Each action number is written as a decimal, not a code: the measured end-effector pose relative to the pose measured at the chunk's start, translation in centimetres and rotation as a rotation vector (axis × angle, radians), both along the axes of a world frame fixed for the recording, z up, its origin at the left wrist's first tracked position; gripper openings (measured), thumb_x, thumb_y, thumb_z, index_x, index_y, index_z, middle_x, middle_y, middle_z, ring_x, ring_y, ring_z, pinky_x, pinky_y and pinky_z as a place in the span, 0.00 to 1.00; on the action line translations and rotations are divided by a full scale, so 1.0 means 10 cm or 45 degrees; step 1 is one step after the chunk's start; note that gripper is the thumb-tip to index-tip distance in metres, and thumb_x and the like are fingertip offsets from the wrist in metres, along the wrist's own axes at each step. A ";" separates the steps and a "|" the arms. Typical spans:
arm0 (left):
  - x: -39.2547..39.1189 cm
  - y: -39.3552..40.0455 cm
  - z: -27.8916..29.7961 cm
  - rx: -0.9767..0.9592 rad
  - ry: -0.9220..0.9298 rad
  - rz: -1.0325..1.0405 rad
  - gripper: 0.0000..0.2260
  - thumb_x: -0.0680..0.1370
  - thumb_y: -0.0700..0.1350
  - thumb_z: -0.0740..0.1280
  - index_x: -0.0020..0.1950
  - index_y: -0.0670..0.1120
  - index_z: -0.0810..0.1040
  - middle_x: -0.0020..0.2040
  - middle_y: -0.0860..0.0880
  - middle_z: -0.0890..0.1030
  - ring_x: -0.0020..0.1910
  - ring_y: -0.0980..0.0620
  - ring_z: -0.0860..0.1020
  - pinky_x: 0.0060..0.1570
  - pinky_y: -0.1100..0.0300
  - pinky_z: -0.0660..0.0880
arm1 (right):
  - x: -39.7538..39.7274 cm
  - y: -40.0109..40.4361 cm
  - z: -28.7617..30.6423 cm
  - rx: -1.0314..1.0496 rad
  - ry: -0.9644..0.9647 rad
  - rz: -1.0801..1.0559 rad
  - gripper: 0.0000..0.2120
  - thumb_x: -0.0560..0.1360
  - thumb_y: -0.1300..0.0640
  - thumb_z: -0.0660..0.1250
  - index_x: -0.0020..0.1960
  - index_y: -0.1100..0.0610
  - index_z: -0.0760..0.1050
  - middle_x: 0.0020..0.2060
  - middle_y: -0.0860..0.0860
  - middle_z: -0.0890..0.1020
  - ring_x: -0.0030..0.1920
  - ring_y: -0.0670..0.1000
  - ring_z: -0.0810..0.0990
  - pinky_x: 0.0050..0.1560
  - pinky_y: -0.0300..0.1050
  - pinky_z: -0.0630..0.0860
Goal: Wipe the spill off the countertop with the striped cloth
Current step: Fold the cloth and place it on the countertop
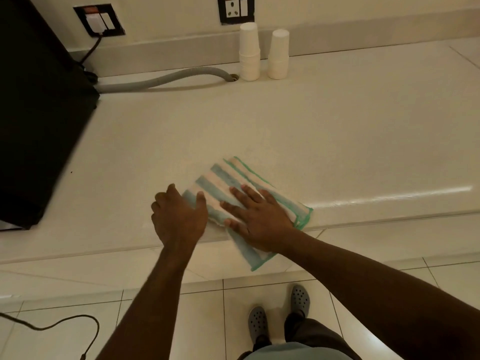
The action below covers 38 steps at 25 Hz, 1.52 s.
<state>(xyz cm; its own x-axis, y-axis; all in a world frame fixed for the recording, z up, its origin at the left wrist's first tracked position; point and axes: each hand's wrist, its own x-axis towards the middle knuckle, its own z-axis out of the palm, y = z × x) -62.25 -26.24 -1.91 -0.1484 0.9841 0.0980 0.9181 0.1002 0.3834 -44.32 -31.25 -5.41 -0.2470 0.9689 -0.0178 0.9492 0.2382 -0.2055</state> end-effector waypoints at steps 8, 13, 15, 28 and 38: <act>0.43 -0.31 0.01 -0.080 -0.436 -0.132 0.25 0.76 0.56 0.66 0.70 0.48 0.67 0.62 0.45 0.78 0.58 0.45 0.78 0.54 0.49 0.77 | 0.30 0.27 0.17 0.082 0.182 -0.626 0.23 0.79 0.46 0.56 0.73 0.48 0.63 0.72 0.55 0.66 0.70 0.57 0.65 0.67 0.57 0.64; 0.64 -0.36 0.04 -0.187 -0.430 -0.247 0.28 0.75 0.50 0.69 0.73 0.47 0.65 0.70 0.46 0.66 0.64 0.47 0.73 0.58 0.55 0.73 | 0.31 0.34 0.19 0.043 0.270 -0.435 0.23 0.79 0.49 0.59 0.73 0.48 0.61 0.60 0.55 0.76 0.58 0.55 0.73 0.60 0.53 0.69; 0.66 -0.36 0.03 -0.219 -0.422 -0.266 0.30 0.76 0.47 0.68 0.75 0.46 0.61 0.72 0.47 0.63 0.66 0.47 0.72 0.61 0.54 0.72 | 0.28 0.35 0.17 0.079 0.273 -0.354 0.22 0.79 0.53 0.60 0.72 0.46 0.64 0.58 0.55 0.76 0.56 0.55 0.73 0.57 0.51 0.69; 0.70 -0.07 0.15 -0.109 -0.470 -0.446 0.27 0.78 0.40 0.64 0.76 0.44 0.61 0.72 0.46 0.63 0.66 0.47 0.70 0.58 0.65 0.63 | 0.47 0.38 0.21 0.134 0.409 -0.454 0.18 0.79 0.53 0.59 0.68 0.54 0.70 0.58 0.56 0.73 0.56 0.54 0.71 0.52 0.48 0.74; 2.07 0.60 0.54 0.025 -0.325 -0.826 0.27 0.80 0.43 0.62 0.77 0.42 0.57 0.75 0.45 0.59 0.65 0.43 0.73 0.60 0.54 0.73 | 1.83 0.59 0.70 0.499 0.322 -0.761 0.15 0.78 0.56 0.61 0.65 0.56 0.71 0.64 0.57 0.71 0.61 0.57 0.71 0.51 0.51 0.74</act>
<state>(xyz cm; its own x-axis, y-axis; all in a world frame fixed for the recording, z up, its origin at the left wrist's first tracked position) -41.52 -20.22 3.49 0.4484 0.8800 0.1567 0.6711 -0.4472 0.5914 -26.03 -25.36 1.63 0.3717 0.8627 0.3429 0.8747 -0.2018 -0.4406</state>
